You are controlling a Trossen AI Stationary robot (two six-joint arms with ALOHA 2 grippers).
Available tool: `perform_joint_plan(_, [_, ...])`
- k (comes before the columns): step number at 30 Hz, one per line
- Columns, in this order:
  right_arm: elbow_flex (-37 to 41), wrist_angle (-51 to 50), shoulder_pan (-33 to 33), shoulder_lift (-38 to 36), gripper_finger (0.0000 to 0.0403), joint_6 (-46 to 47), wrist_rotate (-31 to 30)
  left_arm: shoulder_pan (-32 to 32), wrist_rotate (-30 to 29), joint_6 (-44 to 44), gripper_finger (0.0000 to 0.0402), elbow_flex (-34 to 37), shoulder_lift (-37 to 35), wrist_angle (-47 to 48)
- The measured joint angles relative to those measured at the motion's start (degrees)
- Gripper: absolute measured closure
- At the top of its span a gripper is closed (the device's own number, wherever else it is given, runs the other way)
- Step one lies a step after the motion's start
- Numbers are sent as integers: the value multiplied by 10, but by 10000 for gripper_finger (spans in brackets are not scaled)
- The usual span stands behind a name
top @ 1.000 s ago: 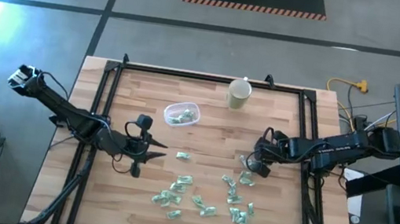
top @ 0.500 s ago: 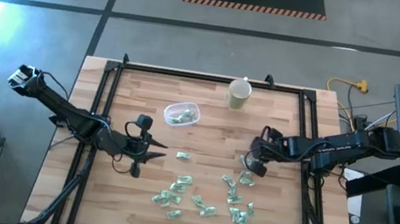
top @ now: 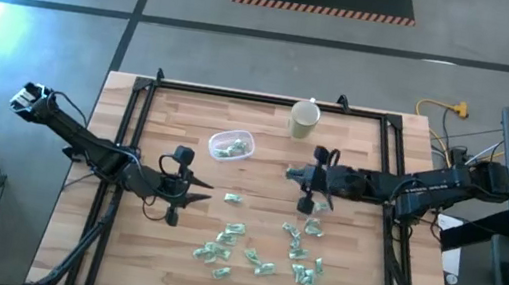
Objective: Pick and place Stevia / Truvia into bins
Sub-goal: Put the stevia packet into the transparent container
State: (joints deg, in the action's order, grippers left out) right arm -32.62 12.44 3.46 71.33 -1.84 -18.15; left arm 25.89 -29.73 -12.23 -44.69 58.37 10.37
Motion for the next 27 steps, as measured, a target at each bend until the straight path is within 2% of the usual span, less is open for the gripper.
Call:
perform_joint_plan(6, [-1,113,-1,30,395,-27,0,0,-43,0,315,1,0,11])
perform_joint_plan(10, [-28,131,-6,85,394,-43,0,0,-87,1,315,1,0,30])
perform_joint_plan(16, [-120,134,-31,200,394,-56,0,0,-149,32,315,2,0,79])
perform_joint_plan(21, [-218,128,-53,293,394,-72,1,0,-204,99,315,2,0,157])
perform_joint_plan(24, [-276,94,-68,336,394,-75,9,0,-207,143,315,2,0,198])
perform_joint_plan(27, [-324,57,-88,373,394,-66,45,0,-208,176,315,3,0,223])
